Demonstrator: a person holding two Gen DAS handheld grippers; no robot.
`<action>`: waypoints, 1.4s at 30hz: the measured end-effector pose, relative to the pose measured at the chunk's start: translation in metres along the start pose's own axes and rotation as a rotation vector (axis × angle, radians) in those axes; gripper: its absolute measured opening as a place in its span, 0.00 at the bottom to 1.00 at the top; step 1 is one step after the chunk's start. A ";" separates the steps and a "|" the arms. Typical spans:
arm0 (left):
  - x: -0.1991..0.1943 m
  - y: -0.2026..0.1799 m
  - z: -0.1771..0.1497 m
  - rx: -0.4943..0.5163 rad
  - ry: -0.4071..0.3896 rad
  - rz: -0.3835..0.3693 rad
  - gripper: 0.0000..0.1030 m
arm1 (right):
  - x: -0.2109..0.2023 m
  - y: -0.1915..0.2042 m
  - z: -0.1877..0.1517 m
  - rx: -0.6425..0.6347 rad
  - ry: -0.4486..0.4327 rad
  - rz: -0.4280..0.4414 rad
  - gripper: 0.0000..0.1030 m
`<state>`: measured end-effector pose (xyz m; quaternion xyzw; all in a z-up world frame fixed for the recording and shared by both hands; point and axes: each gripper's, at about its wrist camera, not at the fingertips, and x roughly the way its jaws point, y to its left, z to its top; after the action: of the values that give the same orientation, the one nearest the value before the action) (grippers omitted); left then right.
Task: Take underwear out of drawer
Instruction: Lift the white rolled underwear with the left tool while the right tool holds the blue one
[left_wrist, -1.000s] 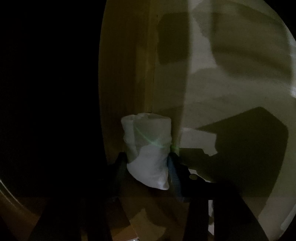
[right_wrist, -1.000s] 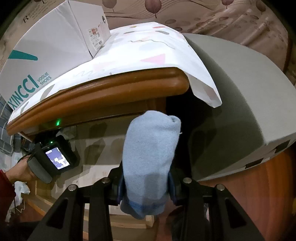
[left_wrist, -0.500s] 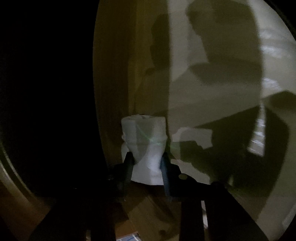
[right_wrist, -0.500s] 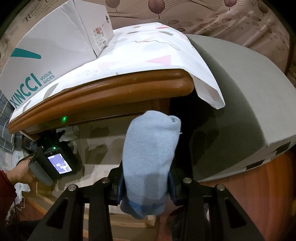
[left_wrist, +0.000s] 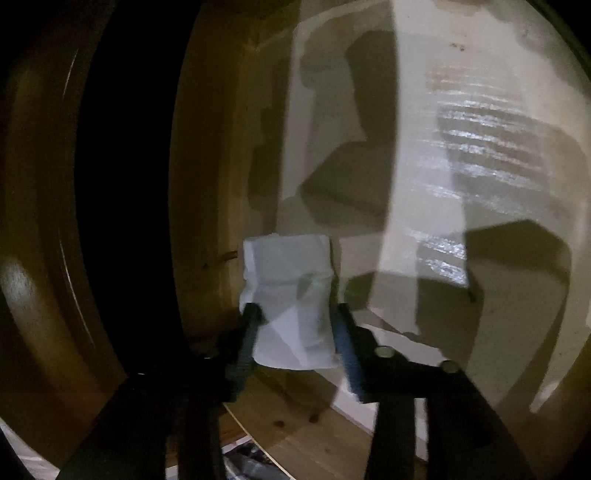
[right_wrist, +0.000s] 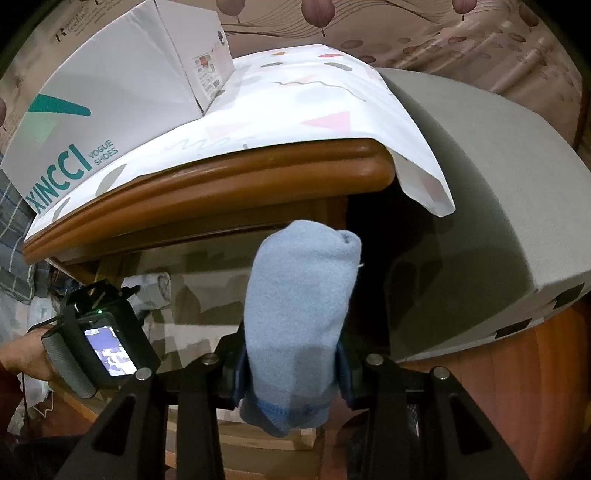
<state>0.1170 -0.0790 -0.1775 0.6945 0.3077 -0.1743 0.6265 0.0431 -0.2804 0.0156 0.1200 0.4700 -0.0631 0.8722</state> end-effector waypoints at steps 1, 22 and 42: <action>0.001 -0.001 -0.002 0.000 0.000 0.020 0.62 | -0.002 0.001 -0.003 -0.003 -0.001 0.001 0.37; -0.022 -0.006 -0.010 -0.006 -0.109 0.051 0.46 | 0.005 0.008 -0.012 -0.033 0.030 0.012 0.38; -0.061 0.007 -0.003 -0.103 -0.088 -0.052 0.29 | 0.008 0.008 -0.015 -0.025 0.015 0.005 0.38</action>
<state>0.0756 -0.0886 -0.1338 0.6449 0.3064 -0.2049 0.6695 0.0371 -0.2682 0.0022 0.1106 0.4770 -0.0542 0.8703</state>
